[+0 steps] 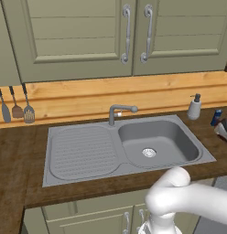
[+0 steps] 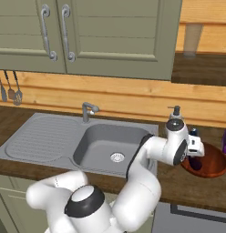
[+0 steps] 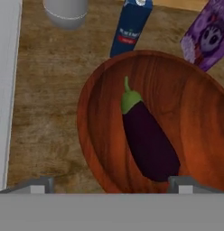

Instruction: Pick the eggplant from the sink and place it in the bowl. Then pick the bowl and place it in the microwave. Then close the microwave door and press the start button.

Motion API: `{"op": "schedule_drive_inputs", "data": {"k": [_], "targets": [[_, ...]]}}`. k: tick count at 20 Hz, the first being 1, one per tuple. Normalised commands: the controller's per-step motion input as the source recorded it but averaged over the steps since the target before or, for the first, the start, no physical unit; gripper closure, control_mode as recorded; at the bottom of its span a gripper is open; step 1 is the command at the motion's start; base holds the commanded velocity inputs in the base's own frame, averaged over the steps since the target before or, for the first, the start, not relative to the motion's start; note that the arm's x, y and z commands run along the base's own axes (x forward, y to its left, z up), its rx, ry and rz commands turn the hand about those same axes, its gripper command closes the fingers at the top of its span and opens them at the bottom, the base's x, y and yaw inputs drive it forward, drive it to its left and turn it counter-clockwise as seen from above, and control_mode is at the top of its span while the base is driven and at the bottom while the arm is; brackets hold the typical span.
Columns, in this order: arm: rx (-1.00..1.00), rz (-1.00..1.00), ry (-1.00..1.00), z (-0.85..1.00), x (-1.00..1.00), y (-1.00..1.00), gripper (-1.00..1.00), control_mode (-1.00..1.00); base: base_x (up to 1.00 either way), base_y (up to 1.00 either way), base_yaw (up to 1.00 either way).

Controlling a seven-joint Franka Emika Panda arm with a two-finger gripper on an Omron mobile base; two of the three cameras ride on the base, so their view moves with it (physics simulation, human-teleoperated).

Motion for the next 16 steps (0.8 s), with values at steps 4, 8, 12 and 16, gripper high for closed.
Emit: {"op": "schedule_drive_inputs", "data": {"k": [4,8,12,16], "targets": [[0.0,0.0,0.0,0.0,-0.03,0.38,-1.0,-1.0,0.0,0.0,0.0],[0.0,0.0,0.02,0.0,0.13,0.27,-1.0,-1.0,0.0,0.0,0.0],[0.0,0.0,0.08,0.0,0.32,0.0,-1.0,-1.0,0.0,0.0,0.0],[0.0,0.0,0.12,0.0,0.29,0.0,-1.0,-1.0,0.0,0.0,0.0]]}}
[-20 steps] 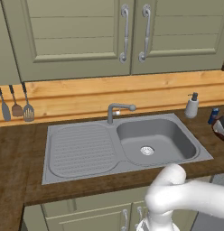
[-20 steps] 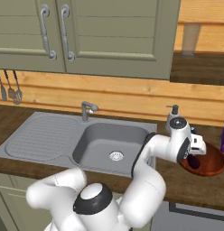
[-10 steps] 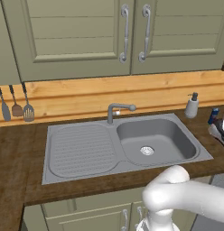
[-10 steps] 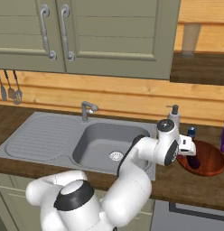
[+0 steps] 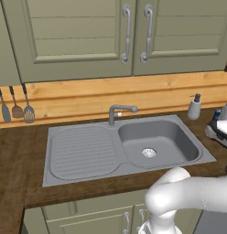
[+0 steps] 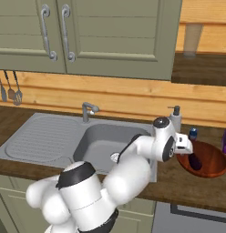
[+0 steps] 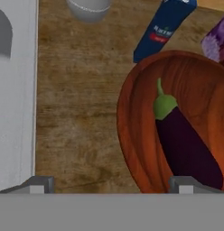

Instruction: Pick the eggplant from the sink and place it in the bowl. Then pick the bowl and place it in the microwave. Then close the microwave door and press the start button.

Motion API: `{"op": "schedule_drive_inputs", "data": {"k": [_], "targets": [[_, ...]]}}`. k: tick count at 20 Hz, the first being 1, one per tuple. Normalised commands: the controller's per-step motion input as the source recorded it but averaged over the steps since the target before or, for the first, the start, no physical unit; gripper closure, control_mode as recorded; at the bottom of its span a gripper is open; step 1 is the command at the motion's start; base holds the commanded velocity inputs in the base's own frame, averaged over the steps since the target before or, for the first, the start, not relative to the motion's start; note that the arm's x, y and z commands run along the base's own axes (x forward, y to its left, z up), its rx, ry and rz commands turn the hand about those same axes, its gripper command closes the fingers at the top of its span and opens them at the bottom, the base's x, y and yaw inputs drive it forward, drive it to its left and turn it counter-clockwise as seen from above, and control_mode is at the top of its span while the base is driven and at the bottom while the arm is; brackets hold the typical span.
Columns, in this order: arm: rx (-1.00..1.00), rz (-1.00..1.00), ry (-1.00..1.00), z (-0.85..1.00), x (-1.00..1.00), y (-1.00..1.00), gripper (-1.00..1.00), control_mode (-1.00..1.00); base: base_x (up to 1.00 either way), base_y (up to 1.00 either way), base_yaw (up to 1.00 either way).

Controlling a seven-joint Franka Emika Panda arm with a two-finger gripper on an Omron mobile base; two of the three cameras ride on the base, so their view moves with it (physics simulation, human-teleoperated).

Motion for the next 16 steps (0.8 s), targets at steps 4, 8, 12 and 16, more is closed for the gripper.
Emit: {"op": "schedule_drive_inputs", "data": {"k": [4,8,12,16], "targets": [[0.0,0.0,0.12,0.0,0.24,0.0,-1.0,-1.0,0.0,0.0,0.0],[0.0,0.0,0.1,-0.02,0.03,0.0,-1.0,-1.0,0.0,0.0,0.0],[0.0,0.0,0.11,-0.04,0.01,-0.05,-1.0,-1.0,0.0,0.0,0.0],[0.0,0.0,0.1,-0.15,0.05,-0.06,-1.0,-1.0,0.0,0.0,0.0]]}}
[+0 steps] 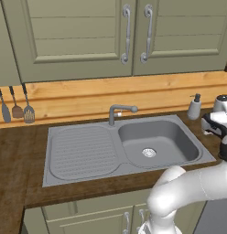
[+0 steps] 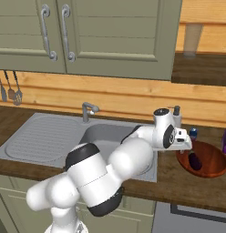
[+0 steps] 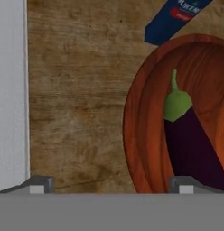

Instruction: Pick the eggplant from the sink and place it in the bowl. Then pick the bowl and place it in the microwave. Then close the microwave door and press the start button.

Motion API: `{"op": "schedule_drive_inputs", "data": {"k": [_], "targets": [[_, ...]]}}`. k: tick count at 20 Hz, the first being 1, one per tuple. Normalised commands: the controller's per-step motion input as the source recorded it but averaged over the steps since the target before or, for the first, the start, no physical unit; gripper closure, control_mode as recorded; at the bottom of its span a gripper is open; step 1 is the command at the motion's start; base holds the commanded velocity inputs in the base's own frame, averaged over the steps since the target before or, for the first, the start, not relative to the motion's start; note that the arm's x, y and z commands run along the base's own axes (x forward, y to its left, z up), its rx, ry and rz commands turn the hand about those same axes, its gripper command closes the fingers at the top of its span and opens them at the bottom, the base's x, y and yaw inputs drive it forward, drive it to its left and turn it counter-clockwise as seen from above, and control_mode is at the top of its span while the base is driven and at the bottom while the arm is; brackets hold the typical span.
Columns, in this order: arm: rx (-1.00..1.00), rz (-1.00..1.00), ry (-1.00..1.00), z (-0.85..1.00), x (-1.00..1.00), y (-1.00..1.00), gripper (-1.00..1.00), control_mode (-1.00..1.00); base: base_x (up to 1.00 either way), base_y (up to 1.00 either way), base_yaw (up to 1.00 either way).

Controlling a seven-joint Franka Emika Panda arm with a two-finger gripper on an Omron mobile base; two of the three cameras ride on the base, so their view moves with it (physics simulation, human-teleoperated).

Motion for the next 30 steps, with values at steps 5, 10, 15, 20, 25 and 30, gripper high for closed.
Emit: {"op": "schedule_drive_inputs", "data": {"k": [5,10,15,20,25,30], "targets": [[0.0,0.01,0.07,-0.19,0.09,-0.07,-1.0,-1.0,0.0,0.0,0.0],[0.0,0.01,0.02,-0.15,0.16,-0.18,-1.0,-1.0,0.0,0.0,0.0],[0.0,0.01,0.04,-0.15,0.14,-0.22,-1.0,-1.0,0.0,0.0,0.0],[0.0,0.01,0.04,-0.22,0.1,-0.16,-1.0,-1.0,0.0,0.0,0.0],[0.0,0.01,0.02,-0.25,0.05,-0.06,1.0,-1.0,0.0,0.0,0.0],[0.0,0.0,0.0,-0.13,0.0,-0.07,1.0,-1.0,0.0,0.0,0.0]]}}
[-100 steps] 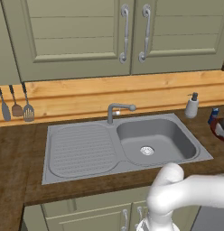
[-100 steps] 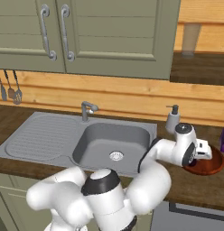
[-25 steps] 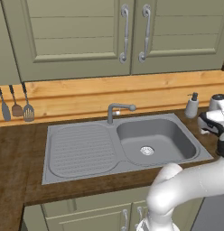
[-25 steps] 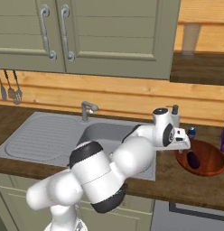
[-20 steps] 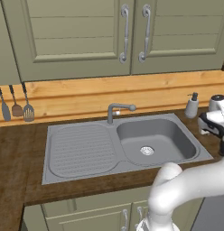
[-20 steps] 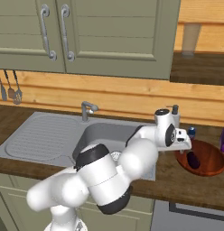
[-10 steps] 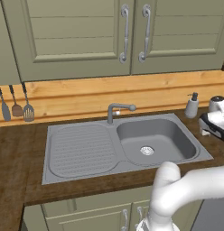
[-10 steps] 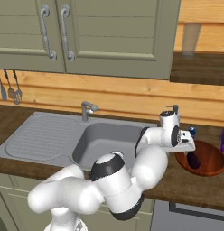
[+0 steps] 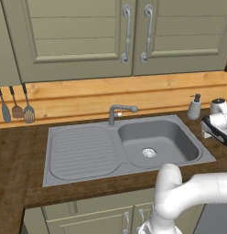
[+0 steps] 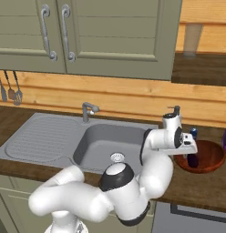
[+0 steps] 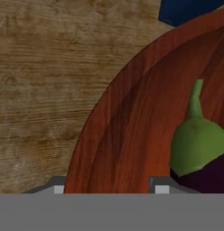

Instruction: Pick the eggplant from the sink and place it in the bowl. Then pick the bowl and place it in the microwave. Then close the microwave door and press the start button.

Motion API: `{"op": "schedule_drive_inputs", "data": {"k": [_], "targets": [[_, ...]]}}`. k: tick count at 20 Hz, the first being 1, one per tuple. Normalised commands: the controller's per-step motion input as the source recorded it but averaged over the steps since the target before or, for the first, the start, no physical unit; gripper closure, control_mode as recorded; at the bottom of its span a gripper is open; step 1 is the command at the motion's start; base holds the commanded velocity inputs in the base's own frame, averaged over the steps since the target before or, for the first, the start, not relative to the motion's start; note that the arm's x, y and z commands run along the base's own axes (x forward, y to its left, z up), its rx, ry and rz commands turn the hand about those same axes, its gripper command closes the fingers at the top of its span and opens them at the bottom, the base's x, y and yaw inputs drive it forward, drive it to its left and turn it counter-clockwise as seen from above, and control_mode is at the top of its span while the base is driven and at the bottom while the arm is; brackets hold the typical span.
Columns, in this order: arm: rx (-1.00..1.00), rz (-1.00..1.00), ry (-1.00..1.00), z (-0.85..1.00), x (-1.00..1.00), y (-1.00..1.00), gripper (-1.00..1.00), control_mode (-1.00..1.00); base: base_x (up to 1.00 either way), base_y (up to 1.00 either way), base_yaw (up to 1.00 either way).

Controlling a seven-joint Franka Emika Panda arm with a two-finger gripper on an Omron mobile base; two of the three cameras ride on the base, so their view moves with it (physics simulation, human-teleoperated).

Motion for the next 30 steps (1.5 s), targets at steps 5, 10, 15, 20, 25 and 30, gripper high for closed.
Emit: {"op": "schedule_drive_inputs", "data": {"k": [5,10,15,20,25,30], "targets": [[0.0,0.0,0.0,-0.06,0.0,-0.07,1.0,-1.0,0.0,0.0,0.0],[0.0,0.0,0.0,0.0,0.0,0.0,1.0,-1.0,0.0,0.0,0.0],[0.0,0.0,-0.01,0.0,-0.03,0.0,1.0,-1.0,0.0,0.0,0.0],[-0.02,0.02,-0.13,0.0,-0.17,0.14,1.0,-1.0,0.0,0.0,0.0],[-0.16,0.06,-0.25,0.0,-0.31,0.53,1.0,-1.0,0.0,0.0,0.0],[-0.23,0.13,-0.19,0.0,-0.27,0.57,1.0,-1.0,0.0,0.0,0.0]]}}
